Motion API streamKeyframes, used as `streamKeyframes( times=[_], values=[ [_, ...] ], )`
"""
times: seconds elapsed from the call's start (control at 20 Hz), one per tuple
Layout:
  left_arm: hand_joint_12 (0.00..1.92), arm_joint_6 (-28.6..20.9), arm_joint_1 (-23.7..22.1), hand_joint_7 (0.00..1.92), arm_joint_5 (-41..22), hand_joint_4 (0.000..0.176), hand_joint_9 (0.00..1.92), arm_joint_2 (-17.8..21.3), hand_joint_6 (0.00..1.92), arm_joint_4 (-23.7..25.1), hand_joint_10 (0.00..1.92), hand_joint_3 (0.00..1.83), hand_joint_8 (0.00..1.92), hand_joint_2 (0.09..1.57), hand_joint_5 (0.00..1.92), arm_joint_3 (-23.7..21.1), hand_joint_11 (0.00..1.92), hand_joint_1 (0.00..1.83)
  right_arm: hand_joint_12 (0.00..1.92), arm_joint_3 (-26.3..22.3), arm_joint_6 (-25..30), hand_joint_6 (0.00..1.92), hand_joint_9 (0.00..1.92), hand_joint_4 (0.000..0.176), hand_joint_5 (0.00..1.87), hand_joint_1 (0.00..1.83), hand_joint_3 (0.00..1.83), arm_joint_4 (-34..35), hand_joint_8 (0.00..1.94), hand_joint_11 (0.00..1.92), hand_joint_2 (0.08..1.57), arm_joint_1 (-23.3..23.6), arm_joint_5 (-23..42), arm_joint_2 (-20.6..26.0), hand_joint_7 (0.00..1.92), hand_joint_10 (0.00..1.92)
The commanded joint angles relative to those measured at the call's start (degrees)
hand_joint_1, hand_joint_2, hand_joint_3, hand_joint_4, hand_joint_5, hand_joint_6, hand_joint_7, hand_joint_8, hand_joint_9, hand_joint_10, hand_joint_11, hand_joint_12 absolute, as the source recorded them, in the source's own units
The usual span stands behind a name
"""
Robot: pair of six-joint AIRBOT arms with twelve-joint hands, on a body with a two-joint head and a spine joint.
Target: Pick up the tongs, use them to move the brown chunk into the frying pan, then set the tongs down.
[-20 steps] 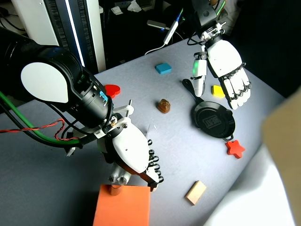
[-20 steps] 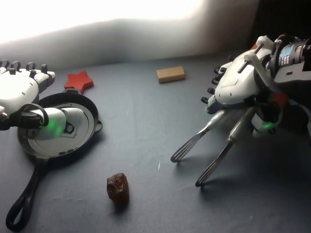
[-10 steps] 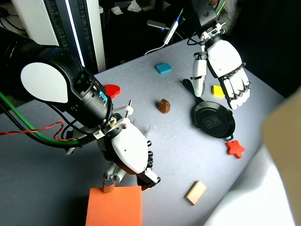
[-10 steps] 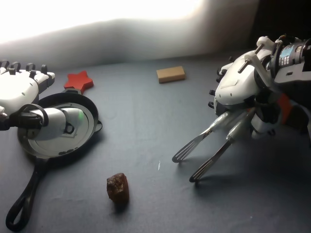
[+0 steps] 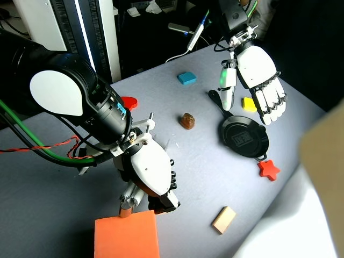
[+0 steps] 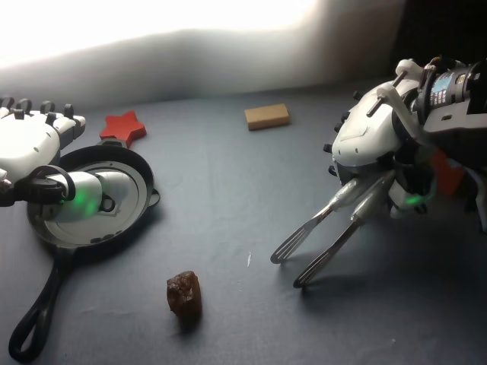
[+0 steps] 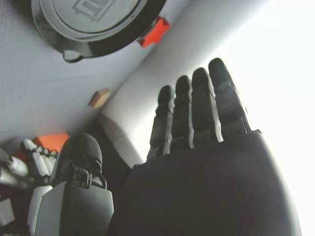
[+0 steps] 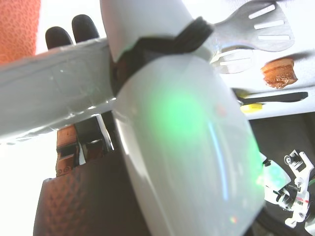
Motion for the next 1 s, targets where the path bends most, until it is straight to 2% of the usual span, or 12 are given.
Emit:
streamKeyframes(
  times=[0.0,0.5,0.55,0.6,0.65,0.9,0.95],
  values=[
    [0.33,0.04,-0.3,0.13,-4.0,0.0,0.12,0.4,0.01,3.61,0.0,0.0,0.0,1.24,0.12,0.2,0.0,0.0,1.36,0.1,0.03,0.09,0.76,0.0,0.85,1.1,0.01,-1.39,0.02,0.26,1.18,0.62,3.39,0.24,0.87,0.23],
    [0.39,0.02,-0.08,0.15,-4.0,0.0,0.13,0.4,0.0,3.61,0.0,0.0,0.0,1.24,0.13,0.39,0.0,0.0,1.36,0.1,0.08,0.06,0.79,0.0,0.9,1.1,0.0,-1.38,0.02,0.29,1.19,2.17,3.31,0.29,0.92,0.22],
    [0.36,0.02,-0.05,0.14,-4.0,0.0,0.12,0.4,0.0,3.61,0.0,0.0,0.0,1.25,0.11,0.4,0.0,0.0,1.38,0.1,0.16,1.01,0.8,0.0,0.81,1.1,0.0,-1.38,0.01,0.29,1.21,2.37,3.22,0.3,0.93,0.22],
    [0.35,0.02,-0.05,0.14,-4.0,0.0,0.12,0.4,0.0,3.61,0.0,0.0,0.0,1.24,0.11,0.4,0.0,0.0,1.43,0.1,0.23,1.3,0.79,0.0,0.73,1.08,0.0,-1.38,0.01,0.26,1.24,2.6,3.11,0.32,0.93,0.23],
    [0.32,0.02,-0.04,0.12,-4.0,0.0,0.11,0.4,0.0,3.61,0.0,0.0,0.0,1.24,0.11,0.4,0.0,0.0,1.43,0.09,0.35,1.37,0.78,0.0,0.71,1.08,0.0,-1.37,0.01,0.25,1.26,2.86,3.03,0.38,0.92,0.24],
    [0.31,0.02,-0.02,0.12,-4.0,0.0,0.11,0.4,0.0,3.61,0.0,0.0,0.0,1.25,0.09,0.37,0.0,0.0,1.43,0.06,0.6,1.37,0.73,0.0,0.71,1.08,0.0,-1.33,0.0,0.25,1.26,4.19,2.35,0.9,0.91,0.34],
    [0.37,0.02,0.0,0.14,-4.0,0.0,0.13,0.4,0.01,3.62,0.01,0.0,0.0,1.25,0.11,0.37,0.0,0.0,1.42,0.0,0.66,0.82,0.72,0.0,0.64,1.11,0.0,-1.32,0.01,0.23,1.21,4.42,2.26,0.98,0.9,0.34]
  ],
)
